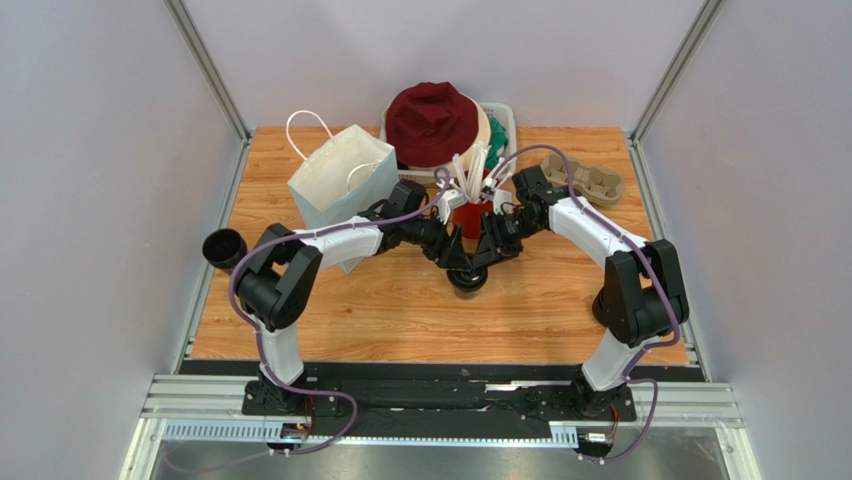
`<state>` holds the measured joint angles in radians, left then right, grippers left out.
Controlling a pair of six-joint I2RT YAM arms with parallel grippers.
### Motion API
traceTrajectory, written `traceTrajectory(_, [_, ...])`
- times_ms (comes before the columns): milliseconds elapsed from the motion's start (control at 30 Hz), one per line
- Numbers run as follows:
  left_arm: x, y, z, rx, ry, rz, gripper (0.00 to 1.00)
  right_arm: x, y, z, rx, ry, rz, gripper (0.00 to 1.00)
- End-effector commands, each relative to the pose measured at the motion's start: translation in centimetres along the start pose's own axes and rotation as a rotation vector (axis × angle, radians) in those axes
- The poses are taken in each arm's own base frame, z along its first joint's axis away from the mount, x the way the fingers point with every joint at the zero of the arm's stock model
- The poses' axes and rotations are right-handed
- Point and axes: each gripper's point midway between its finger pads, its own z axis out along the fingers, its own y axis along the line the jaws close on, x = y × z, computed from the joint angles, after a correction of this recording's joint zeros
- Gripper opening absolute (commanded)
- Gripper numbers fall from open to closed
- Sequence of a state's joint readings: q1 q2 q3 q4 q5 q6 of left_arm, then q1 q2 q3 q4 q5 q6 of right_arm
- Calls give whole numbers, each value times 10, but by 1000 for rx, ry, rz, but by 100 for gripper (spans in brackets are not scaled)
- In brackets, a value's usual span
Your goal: Pack the takeout coffee
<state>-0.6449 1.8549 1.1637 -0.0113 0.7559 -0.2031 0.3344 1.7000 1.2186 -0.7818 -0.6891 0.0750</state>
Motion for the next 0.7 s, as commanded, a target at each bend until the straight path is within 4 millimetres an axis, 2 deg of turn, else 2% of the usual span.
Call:
traceTrajectory(0, [24, 15, 6, -74, 40, -10, 77, -4, 2, 12, 11, 14, -27, 36])
traceTrajectory(300, [26, 15, 6, -76, 41, -8, 75, -17, -2, 9, -6, 1, -4, 39])
traceTrajectory(500, [28, 15, 7, -75, 44, -11, 74, -20, 14, 1, -74, -16, -17, 41])
traceTrajectory(667, [30, 17, 6, -78, 48, -8, 74, -17, 19, 0, -107, -10, -15, 43])
